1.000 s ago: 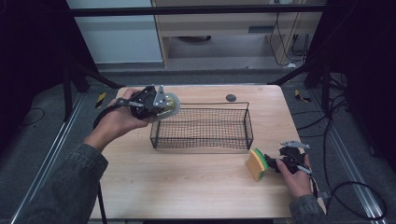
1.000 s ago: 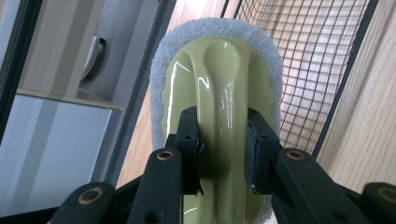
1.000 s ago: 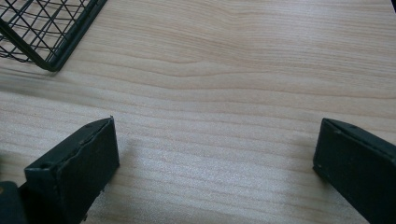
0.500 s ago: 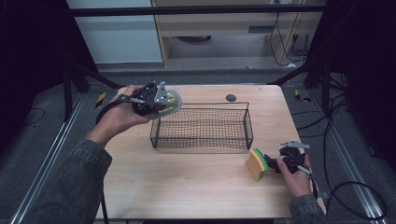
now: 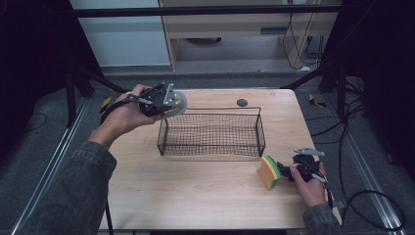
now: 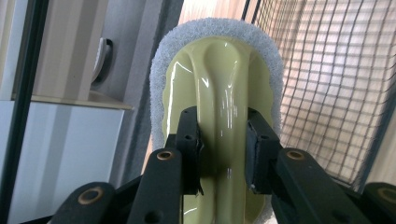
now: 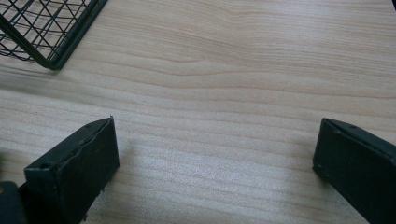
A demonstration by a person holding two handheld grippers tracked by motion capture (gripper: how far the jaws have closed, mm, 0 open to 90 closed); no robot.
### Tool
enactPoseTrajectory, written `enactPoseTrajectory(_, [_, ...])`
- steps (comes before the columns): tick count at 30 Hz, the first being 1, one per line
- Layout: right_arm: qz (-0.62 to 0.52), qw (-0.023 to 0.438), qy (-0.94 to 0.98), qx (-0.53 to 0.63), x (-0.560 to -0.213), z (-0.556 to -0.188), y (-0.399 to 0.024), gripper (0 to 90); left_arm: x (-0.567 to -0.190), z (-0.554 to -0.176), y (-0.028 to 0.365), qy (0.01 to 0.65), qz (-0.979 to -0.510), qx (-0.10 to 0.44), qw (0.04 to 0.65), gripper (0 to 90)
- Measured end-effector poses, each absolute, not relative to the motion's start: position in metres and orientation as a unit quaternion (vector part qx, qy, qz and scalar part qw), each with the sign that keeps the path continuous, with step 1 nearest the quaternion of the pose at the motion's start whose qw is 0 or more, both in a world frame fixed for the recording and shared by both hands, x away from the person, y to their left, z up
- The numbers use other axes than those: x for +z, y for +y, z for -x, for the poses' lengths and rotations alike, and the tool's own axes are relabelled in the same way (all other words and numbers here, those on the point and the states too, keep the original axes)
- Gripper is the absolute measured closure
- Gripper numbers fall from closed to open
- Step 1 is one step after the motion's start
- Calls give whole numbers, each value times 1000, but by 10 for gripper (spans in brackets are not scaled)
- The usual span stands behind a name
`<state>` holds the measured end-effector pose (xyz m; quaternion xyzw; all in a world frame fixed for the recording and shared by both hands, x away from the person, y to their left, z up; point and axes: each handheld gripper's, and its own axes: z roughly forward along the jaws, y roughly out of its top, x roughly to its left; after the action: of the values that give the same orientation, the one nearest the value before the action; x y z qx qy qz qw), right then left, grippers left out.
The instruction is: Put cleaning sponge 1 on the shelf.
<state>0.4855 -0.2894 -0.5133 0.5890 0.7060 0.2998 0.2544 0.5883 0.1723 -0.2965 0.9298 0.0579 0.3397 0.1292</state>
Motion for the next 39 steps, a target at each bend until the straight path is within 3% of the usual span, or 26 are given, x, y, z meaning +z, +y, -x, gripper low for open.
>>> enactPoseTrajectory(14, [-589,254,706,299,-513,-485,-289,5,-325,-594,159,36,-940,316,122,706])
enactPoseTrajectory(39, [-589,253,707,300,-513,-486,-289,5,-342,-595,139,21,-948,287,138,706])
